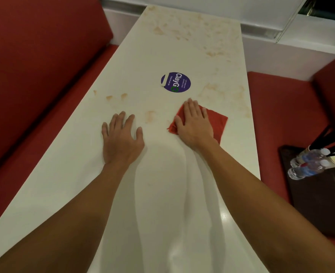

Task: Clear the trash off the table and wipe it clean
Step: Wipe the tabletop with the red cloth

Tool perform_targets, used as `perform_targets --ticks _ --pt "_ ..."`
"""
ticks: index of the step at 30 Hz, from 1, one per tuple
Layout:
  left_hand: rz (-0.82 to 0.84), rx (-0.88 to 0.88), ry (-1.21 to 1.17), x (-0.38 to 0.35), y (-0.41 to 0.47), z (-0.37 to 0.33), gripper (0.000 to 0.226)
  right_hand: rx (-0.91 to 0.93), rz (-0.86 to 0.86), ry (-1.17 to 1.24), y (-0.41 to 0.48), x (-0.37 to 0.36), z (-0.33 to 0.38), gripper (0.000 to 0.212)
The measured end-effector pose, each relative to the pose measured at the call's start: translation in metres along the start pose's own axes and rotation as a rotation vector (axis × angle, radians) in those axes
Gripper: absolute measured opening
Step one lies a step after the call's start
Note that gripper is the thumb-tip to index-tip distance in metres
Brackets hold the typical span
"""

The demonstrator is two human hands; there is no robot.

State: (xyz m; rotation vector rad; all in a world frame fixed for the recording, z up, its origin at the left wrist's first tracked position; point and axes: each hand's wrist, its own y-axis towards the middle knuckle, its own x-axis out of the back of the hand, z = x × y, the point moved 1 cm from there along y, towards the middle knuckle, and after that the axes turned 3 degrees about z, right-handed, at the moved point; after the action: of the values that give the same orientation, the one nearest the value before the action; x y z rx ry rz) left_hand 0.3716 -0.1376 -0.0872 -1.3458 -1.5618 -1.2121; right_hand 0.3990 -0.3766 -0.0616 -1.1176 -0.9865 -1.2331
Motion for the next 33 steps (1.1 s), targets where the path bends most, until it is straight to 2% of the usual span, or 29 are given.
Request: perform_targets --ticks 3,4,8,10,13,17,19,21,23,24,26,28,30,33 --pt "-0.005 0.000 -0.011 0.000 0.000 0.001 0.062 0.260 0.031 -0.031 -0.040 -0.005 -0.008 0.074" --pt "-0.001 0.002 -0.015 0.000 0.001 0.001 0.062 0.275 0.023 -0.030 -0.051 -0.005 -0.020 0.074" --pt "0.018 0.010 -0.020 -0.001 0.001 0.002 0.058 -0.014 -0.021 -0.022 -0.025 0.002 -0.033 0.078" --pt "0.023 0.013 -0.021 -0.001 0.001 0.002 0.058 -0.052 -0.027 -0.003 0.003 0.001 -0.012 0.078" --pt "0.019 0.019 -0.019 -0.002 0.002 0.003 0.058 0.108 0.019 -0.019 0.008 -0.002 0.015 0.076" --pt "0.022 0.027 -0.048 0.000 0.001 0.002 0.057 0.415 0.076 -0.034 -0.073 -0.005 0.017 0.073" --pt "0.025 0.027 -0.069 0.001 0.000 0.002 0.058 0.503 0.090 -0.063 -0.109 -0.005 -0.006 0.073" --pt "0.032 0.024 -0.084 0.003 0.001 0.002 0.059 0.396 0.058 -0.088 -0.117 -0.001 -0.039 0.075" --pt "0.050 0.027 -0.104 0.004 0.001 0.003 0.059 0.125 0.018 -0.099 -0.105 0.002 -0.054 0.077" --pt "0.055 0.026 -0.119 0.005 0.000 0.003 0.059 0.020 0.007 -0.092 -0.094 0.001 -0.049 0.078" --pt "0.057 0.025 -0.164 0.007 -0.001 0.004 0.059 -0.050 -0.016 -0.050 -0.078 -0.006 -0.017 0.078" --pt "0.057 0.034 -0.227 0.010 -0.001 0.006 0.059 0.035 -0.040 -0.023 -0.078 -0.018 0.028 0.077" --pt "0.070 0.043 -0.271 0.014 0.000 0.010 0.057 0.201 -0.028 -0.012 -0.101 -0.029 0.066 0.075" --pt "0.118 0.030 -0.272 0.022 0.000 0.012 0.049 0.423 0.062 0.006 -0.150 -0.027 0.074 0.074"
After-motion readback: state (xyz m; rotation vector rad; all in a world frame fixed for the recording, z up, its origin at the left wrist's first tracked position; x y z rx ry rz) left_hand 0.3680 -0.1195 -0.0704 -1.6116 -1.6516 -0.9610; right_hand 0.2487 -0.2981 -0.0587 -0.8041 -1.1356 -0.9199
